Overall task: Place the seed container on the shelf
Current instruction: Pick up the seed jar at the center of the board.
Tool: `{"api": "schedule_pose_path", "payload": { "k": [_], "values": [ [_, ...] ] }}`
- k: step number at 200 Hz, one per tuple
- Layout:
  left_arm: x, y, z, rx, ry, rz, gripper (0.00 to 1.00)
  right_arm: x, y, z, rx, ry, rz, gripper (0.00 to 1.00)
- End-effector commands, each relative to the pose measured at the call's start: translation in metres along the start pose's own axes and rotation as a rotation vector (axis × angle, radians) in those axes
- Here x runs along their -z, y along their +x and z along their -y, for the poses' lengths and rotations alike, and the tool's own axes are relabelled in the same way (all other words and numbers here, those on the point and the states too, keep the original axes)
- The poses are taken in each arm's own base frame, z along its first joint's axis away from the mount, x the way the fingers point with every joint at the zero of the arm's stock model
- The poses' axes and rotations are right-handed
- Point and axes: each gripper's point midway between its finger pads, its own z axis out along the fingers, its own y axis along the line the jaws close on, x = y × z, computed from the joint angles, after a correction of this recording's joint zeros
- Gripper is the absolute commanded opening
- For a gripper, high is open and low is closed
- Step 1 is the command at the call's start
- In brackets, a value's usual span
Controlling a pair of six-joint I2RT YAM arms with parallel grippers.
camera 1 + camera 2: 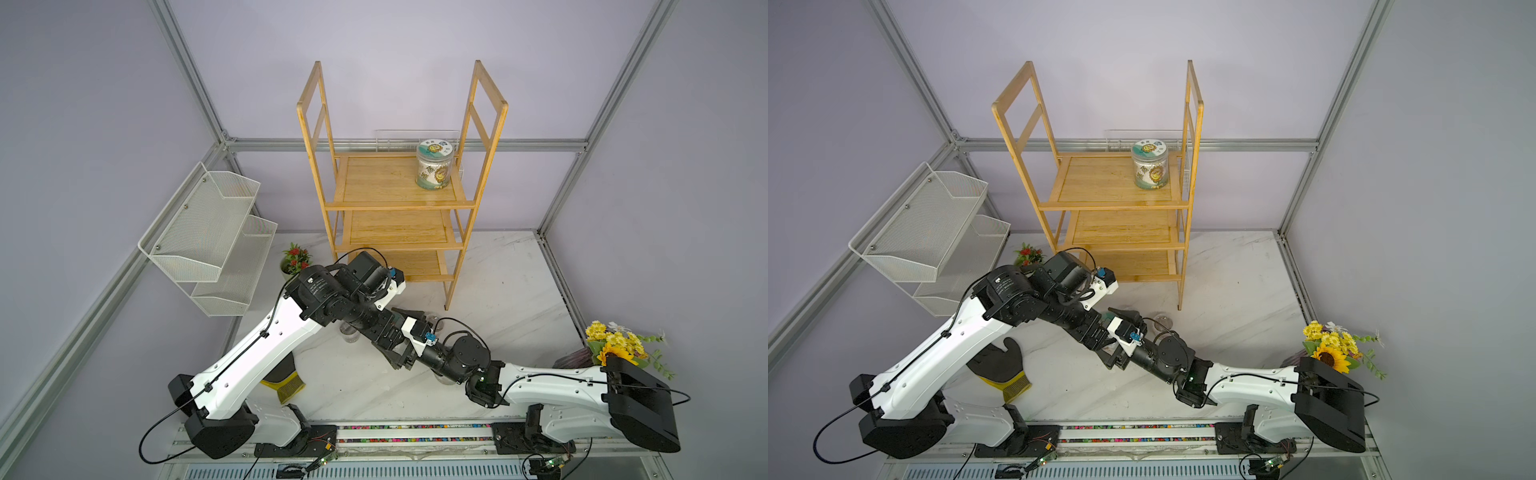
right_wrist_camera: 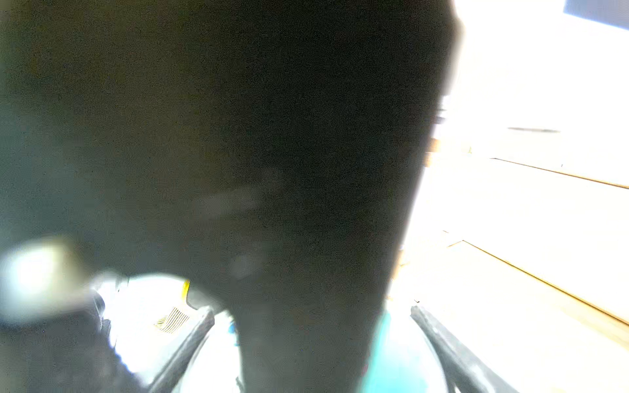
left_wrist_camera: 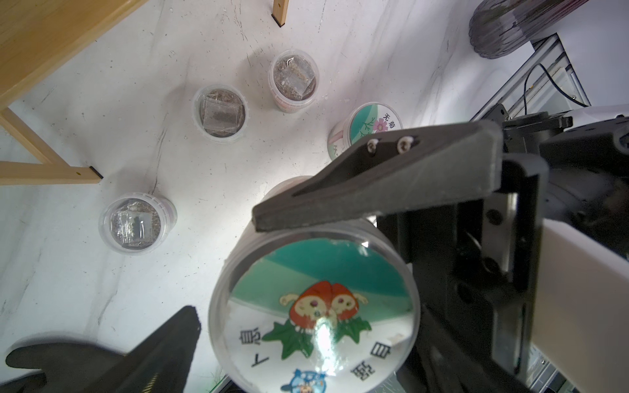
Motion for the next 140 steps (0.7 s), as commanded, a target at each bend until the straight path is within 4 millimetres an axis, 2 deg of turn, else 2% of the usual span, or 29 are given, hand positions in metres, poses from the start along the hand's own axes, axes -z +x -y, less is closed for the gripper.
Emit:
{"api": "schedule_pose_path", "payload": {
  "k": [1,80,140],
  "values": [
    [0.018,-0.009,0.014,-0.024,0.062,0.091,1.00,-0.001,-0.001,0.004,0.001,0.009,-0.010,0.27],
    [0.031,-0.020,0.018,-0.023,0.082,0.167,1.00,-0.002,0.002,0.001,0.002,-0.008,-0.017,0.27],
    [0.044,-0.026,0.009,0.011,0.071,0.231,1.00,0.000,0.003,0.001,0.003,-0.009,-0.023,0.27]
  ]
}}
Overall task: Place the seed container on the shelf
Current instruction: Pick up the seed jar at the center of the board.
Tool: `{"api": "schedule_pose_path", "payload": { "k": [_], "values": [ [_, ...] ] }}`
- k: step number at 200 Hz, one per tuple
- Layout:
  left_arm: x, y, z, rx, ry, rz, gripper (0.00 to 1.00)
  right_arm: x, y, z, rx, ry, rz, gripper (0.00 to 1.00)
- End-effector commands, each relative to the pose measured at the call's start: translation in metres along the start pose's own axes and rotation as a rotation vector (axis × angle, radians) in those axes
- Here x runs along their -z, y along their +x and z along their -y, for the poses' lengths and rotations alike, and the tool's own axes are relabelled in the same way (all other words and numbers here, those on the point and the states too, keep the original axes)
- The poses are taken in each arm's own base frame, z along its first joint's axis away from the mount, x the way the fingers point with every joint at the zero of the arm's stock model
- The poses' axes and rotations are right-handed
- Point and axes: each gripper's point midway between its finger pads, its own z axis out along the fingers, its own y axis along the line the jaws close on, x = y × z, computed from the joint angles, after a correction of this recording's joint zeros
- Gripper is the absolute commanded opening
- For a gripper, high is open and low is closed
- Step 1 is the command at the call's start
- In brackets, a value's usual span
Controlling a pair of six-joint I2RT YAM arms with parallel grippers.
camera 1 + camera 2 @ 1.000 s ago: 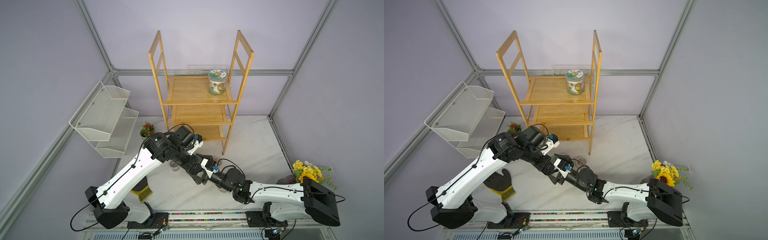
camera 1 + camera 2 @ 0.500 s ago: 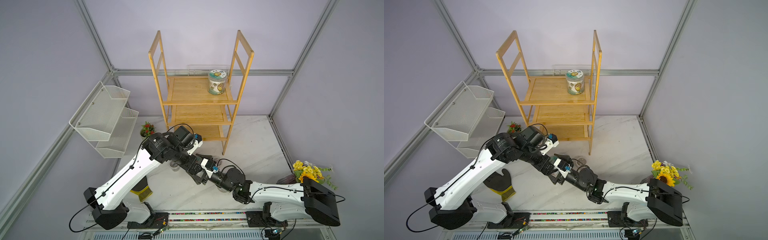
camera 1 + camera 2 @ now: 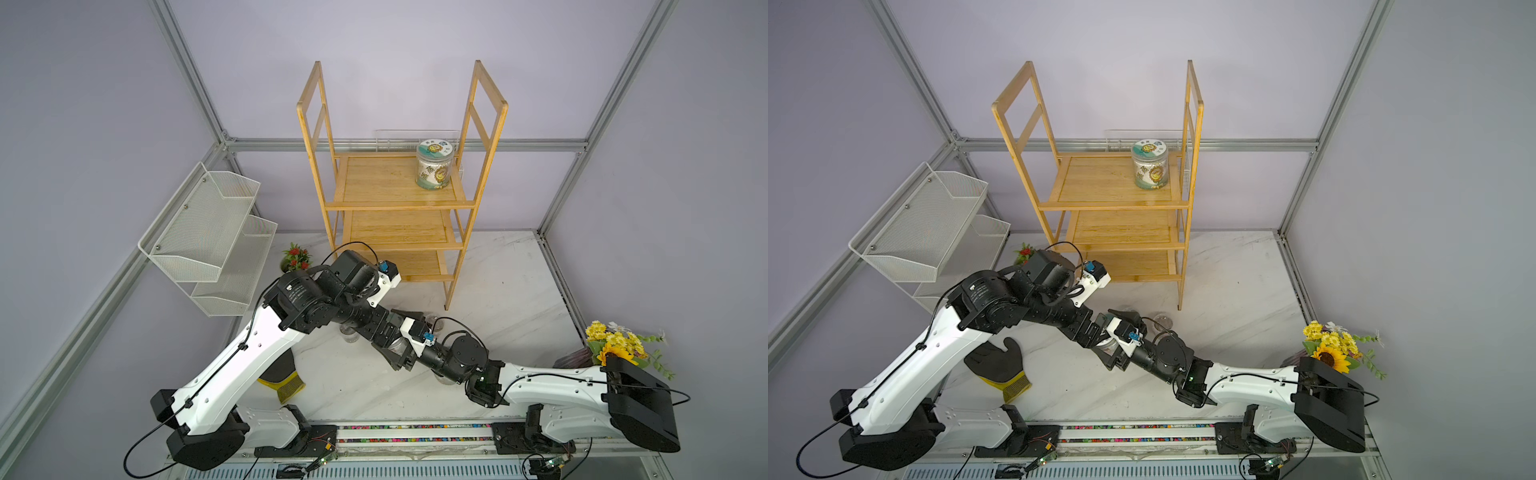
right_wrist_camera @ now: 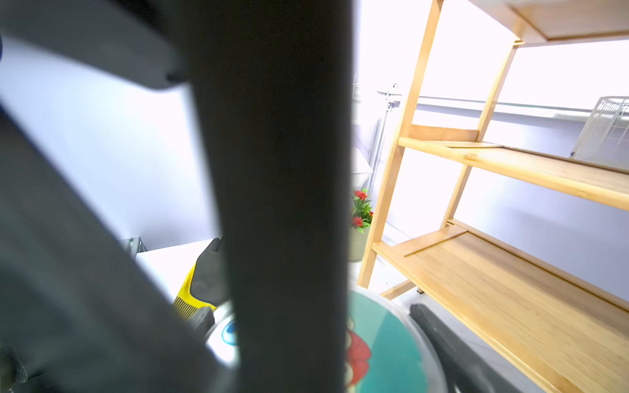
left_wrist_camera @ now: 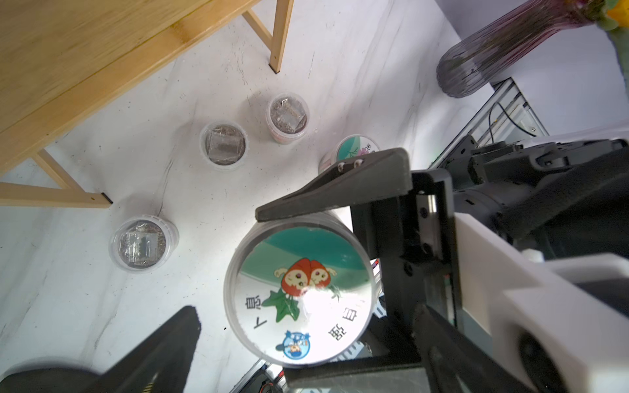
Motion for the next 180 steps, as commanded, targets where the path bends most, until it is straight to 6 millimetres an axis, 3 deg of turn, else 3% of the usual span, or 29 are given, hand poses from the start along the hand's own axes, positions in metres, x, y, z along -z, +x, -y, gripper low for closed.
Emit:
{"api": "schedule_pose_path", "payload": {
  "k": [1,22,48,123,180],
  "values": [
    [0.012,-0.016,0.006,0.011,0.038,0.084,1.00,0.000,-0.006,0.004,-0.001,0.005,0.013,0.27],
    [0.015,-0.016,-0.001,0.028,0.016,0.095,1.00,0.001,-0.007,0.004,-0.001,0.009,0.013,0.26],
    [0.025,-0.017,-0.024,0.071,-0.084,0.135,1.00,0.003,-0.013,0.006,-0.006,0.013,0.029,0.26],
    [0.077,-0.017,-0.084,0.204,-0.381,0.340,1.00,0.000,-0.044,0.009,-0.033,0.008,0.083,0.26],
    [0.085,-0.006,-0.108,0.263,-0.479,0.367,1.00,-0.014,-0.090,0.019,-0.053,0.032,0.114,0.26]
  ]
}}
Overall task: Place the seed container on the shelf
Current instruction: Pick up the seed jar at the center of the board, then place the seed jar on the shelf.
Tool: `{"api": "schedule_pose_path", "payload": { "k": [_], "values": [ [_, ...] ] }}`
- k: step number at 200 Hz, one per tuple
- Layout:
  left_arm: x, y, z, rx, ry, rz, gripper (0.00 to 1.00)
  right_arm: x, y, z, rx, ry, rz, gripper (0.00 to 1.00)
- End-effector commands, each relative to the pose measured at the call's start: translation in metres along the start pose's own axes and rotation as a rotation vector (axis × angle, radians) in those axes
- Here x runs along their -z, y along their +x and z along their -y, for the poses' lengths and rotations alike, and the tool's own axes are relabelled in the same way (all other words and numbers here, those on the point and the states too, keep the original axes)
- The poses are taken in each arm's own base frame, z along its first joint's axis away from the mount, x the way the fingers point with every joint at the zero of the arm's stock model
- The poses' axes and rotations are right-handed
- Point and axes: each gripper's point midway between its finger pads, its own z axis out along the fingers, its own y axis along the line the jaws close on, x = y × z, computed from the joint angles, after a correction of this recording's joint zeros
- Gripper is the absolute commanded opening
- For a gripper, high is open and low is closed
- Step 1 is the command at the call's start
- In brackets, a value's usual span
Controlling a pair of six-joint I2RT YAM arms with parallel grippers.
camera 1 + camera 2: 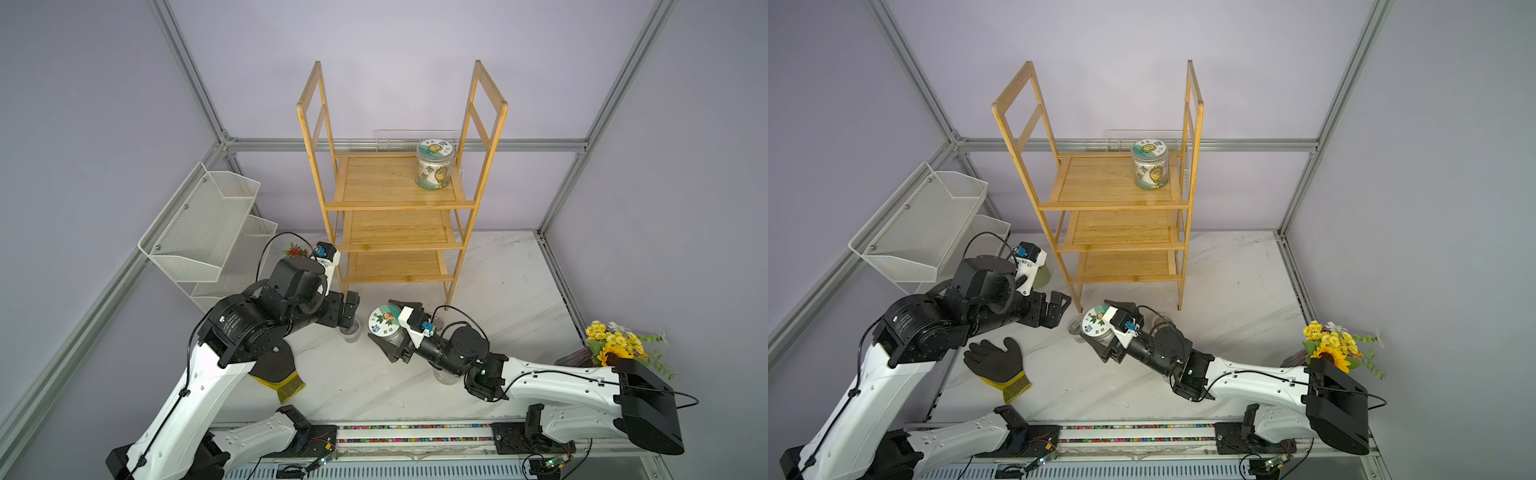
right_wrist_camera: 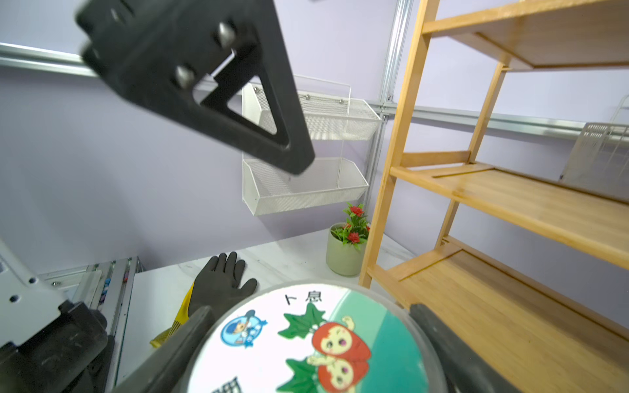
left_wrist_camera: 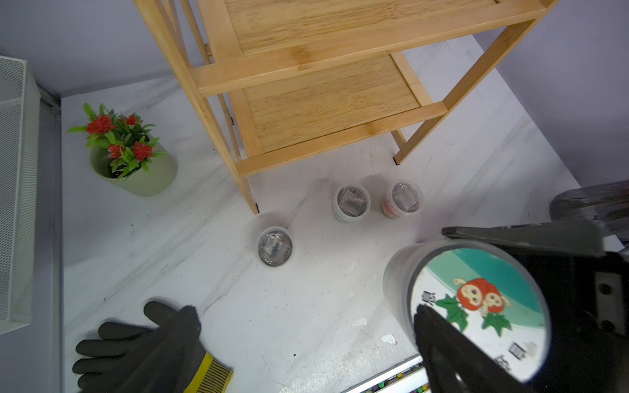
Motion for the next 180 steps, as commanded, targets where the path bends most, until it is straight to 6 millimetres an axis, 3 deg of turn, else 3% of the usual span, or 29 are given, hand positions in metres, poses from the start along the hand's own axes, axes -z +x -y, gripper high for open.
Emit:
{"api": "schedule_pose_path", "payload": {
  "k": [1,68,136,180],
  "values": [
    [0.000,-0.010,-0.015,0.048,-0.066,0.061,1.00,-0.003,-0.045,0.010,-0.023,0.027,0.073,0.26],
    [0.026,-0.020,-0.057,0.140,-0.193,0.169,1.00,-0.016,-0.125,0.024,-0.016,0.068,0.166,0.28],
    [0.011,-0.016,-0.059,0.184,-0.164,0.149,1.00,-0.038,-0.186,0.050,0.057,0.176,0.273,0.29],
    [0.000,-0.012,-0.057,0.205,-0.135,0.122,1.00,-0.050,-0.216,0.073,0.071,0.240,0.330,0.29]
  ]
}}
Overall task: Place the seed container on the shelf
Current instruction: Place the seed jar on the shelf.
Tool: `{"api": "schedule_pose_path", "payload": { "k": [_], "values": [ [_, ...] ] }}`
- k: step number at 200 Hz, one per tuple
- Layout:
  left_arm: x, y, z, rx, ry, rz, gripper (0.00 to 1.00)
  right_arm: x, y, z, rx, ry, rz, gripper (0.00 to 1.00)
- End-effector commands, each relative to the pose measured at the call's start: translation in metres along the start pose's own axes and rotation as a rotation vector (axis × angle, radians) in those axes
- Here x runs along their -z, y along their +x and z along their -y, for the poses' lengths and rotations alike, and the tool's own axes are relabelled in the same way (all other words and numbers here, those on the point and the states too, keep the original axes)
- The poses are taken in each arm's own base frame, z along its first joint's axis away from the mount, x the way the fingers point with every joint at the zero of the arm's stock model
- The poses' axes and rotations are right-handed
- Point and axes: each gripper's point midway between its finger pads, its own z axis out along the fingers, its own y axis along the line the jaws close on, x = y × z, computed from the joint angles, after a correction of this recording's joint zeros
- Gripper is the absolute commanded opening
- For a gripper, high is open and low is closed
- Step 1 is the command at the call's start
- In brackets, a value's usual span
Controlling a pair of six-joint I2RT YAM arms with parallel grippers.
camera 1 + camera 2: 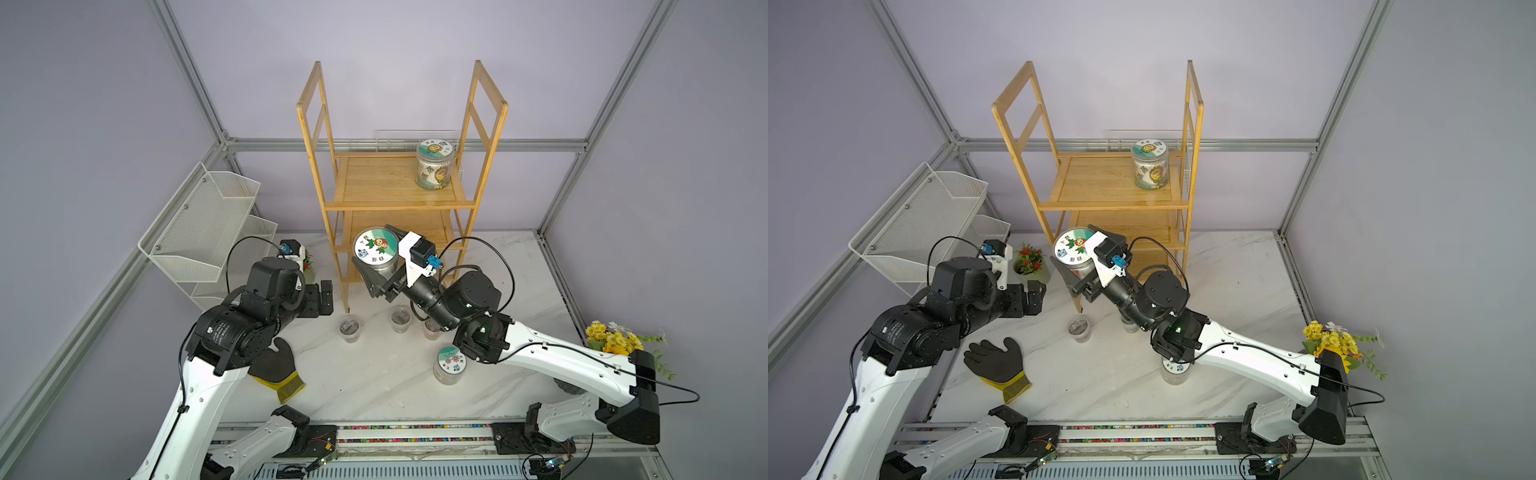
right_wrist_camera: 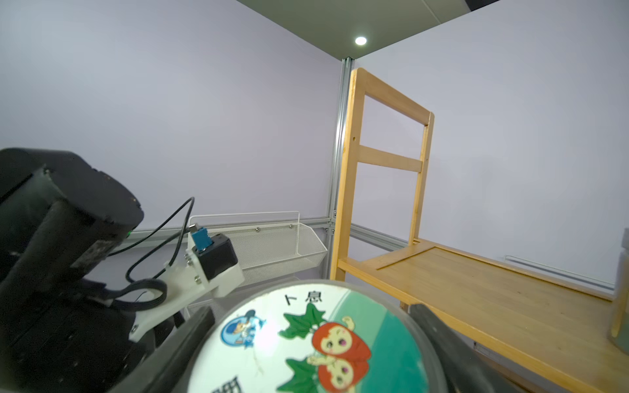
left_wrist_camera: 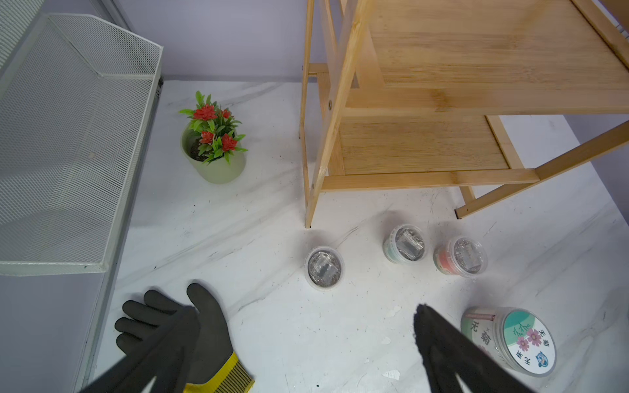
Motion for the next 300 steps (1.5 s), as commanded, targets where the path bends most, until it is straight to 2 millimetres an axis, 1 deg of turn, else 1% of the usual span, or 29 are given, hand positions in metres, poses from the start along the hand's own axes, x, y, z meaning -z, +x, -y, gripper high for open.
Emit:
{"api": "schedule_pose_path", "payload": {
  "k": [1,42,74,99,148,166,167,197,204,213,219,235,255,280,300],
  "values": [
    [0.001,-0.009,0.006,0.039,0.046,0.037,1.00,-0.009,-0.032,0.019,0.016,0.057,0.075,0.29],
    [-0.003,-0.009,0.007,0.052,0.055,0.026,0.99,-0.032,-0.045,0.035,0.039,0.102,0.112,0.29],
    [-0.004,-0.009,0.007,0.059,0.064,0.020,1.00,-0.049,-0.048,0.049,0.058,0.145,0.131,0.29],
    [-0.006,-0.009,0.007,0.060,0.066,0.011,1.00,-0.061,-0.056,0.061,0.061,0.176,0.154,0.29],
    [-0.007,-0.006,0.007,0.063,0.071,0.005,1.00,-0.088,-0.062,0.080,0.047,0.201,0.141,0.29],
    [-0.007,-0.007,0.007,0.063,0.071,0.003,1.00,-0.099,-0.060,0.087,0.042,0.215,0.127,0.29],
    [-0.008,-0.007,0.007,0.065,0.070,0.003,1.00,-0.099,-0.062,0.088,0.041,0.217,0.132,0.29],
    [-0.009,-0.008,0.007,0.068,0.072,0.002,1.00,-0.116,-0.062,0.099,0.044,0.250,0.124,0.29],
    [-0.009,-0.009,0.007,0.069,0.073,0.001,1.00,-0.120,-0.058,0.103,0.044,0.258,0.120,0.29],
    [-0.009,-0.010,0.008,0.069,0.073,0.003,1.00,-0.123,-0.062,0.108,0.041,0.274,0.135,0.29],
    [-0.009,-0.011,0.007,0.071,0.072,0.004,0.99,-0.126,-0.056,0.110,0.045,0.277,0.110,0.29],
    [-0.009,-0.011,0.008,0.070,0.073,0.001,1.00,-0.130,-0.056,0.117,0.047,0.300,0.115,0.29],
    [-0.010,-0.012,0.008,0.072,0.075,-0.003,1.00,-0.133,-0.052,0.130,0.034,0.329,0.116,0.29],
    [-0.013,-0.011,0.010,0.072,0.081,-0.008,1.00,-0.136,-0.044,0.141,0.021,0.347,0.118,0.29],
    [-0.013,-0.011,0.010,0.072,0.082,-0.010,1.00,-0.142,-0.040,0.142,0.020,0.343,0.129,0.29]
  ]
}}
